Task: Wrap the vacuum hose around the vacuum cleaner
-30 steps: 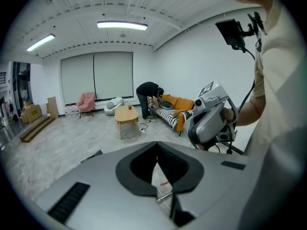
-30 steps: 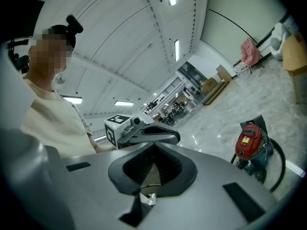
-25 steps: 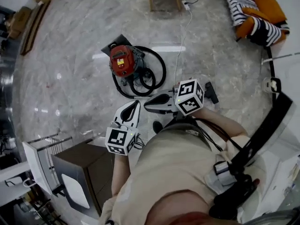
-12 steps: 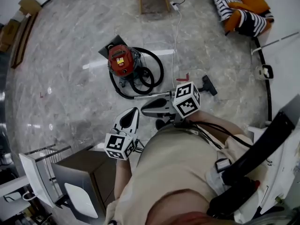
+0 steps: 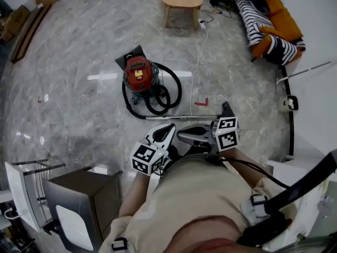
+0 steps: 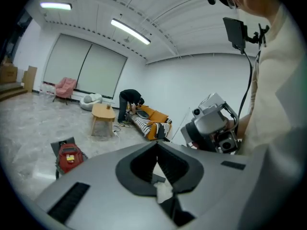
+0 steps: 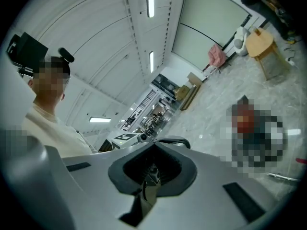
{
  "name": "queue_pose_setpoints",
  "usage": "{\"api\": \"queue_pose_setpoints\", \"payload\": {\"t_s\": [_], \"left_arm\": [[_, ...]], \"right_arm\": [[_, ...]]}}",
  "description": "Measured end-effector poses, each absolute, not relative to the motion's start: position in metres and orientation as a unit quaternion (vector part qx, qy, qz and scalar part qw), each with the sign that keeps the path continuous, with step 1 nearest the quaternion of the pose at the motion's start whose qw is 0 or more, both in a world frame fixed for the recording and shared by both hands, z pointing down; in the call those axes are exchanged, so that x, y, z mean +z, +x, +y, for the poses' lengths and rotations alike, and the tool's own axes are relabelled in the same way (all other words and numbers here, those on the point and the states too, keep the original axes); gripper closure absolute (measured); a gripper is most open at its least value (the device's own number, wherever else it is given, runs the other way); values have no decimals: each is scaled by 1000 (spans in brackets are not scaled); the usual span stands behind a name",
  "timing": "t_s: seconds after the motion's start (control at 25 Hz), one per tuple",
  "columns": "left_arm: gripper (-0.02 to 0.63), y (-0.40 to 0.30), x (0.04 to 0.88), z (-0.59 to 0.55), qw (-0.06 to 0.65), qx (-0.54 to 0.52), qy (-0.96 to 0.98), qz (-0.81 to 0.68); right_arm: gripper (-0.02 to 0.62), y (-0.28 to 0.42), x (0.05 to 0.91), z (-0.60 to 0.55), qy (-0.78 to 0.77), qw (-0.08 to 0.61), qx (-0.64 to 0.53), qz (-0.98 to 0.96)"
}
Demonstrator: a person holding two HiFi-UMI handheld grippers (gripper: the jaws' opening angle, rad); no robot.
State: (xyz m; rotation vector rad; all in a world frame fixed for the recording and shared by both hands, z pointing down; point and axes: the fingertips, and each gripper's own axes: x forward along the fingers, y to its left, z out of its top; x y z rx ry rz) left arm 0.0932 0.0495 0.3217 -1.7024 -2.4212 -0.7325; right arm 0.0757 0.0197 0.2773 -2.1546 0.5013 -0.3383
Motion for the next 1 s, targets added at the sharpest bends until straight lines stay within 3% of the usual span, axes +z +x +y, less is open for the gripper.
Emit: {"api": "queue_pose_setpoints", "payload": {"t_s": [0.28,0.52,1.0], "left_arm": [[598,41,330,55,50,-263,-489,-830],[598,18,319,63,63,-258,-494,-828],[598,-140,297,87,104,-206,-510,-829]], "right_arm": [[591,34,280,27,-861,477,-120,126],[591,4,272,37,-872,459,-101,137],[591,-162,259,70,-876,467,-6,118]]}}
